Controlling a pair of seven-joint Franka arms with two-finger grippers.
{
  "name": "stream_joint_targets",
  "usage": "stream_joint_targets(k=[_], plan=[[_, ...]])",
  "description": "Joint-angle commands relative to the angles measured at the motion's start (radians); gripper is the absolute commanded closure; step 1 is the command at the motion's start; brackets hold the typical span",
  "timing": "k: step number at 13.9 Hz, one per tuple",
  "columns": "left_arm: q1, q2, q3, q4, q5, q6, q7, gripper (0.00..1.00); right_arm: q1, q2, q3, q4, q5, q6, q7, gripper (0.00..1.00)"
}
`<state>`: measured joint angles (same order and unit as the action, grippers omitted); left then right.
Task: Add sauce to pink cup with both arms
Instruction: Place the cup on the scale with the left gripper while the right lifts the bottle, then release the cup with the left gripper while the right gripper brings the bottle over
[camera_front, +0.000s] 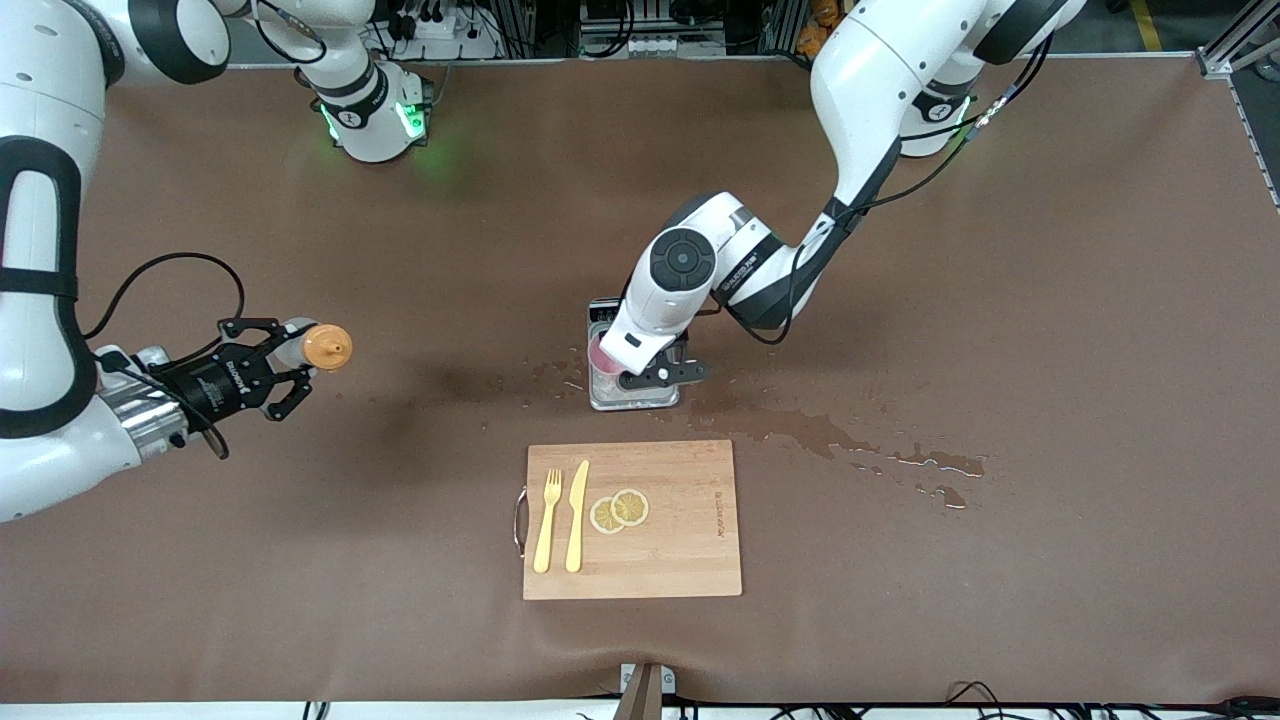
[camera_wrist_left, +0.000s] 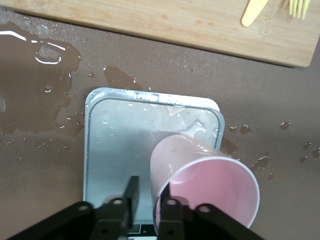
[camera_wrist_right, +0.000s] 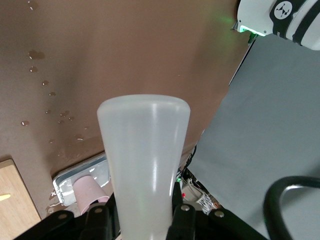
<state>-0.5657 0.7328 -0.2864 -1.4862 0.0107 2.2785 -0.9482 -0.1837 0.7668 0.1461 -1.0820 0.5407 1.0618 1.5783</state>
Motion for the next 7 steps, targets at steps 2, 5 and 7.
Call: stream_joint_targets(k=[2, 5, 7], plan=[[-0.011, -0.042, 0.012, 0.017, 0.005, -0.007, -0.034, 0.0, -0.017, -0.015, 0.151, 0.011, -0.138, 0.043, 0.133, 0.7], [-0.002, -0.111, 0.01, 0.017, 0.005, -0.066, -0.034, 0.0, -0.019, -0.015, 0.234, 0.011, -0.221, 0.075, 0.218, 0.7], [0.022, -0.165, 0.013, 0.018, 0.005, -0.111, -0.029, 0.0, -0.016, -0.014, 0.288, 0.011, -0.278, 0.092, 0.271, 0.7]])
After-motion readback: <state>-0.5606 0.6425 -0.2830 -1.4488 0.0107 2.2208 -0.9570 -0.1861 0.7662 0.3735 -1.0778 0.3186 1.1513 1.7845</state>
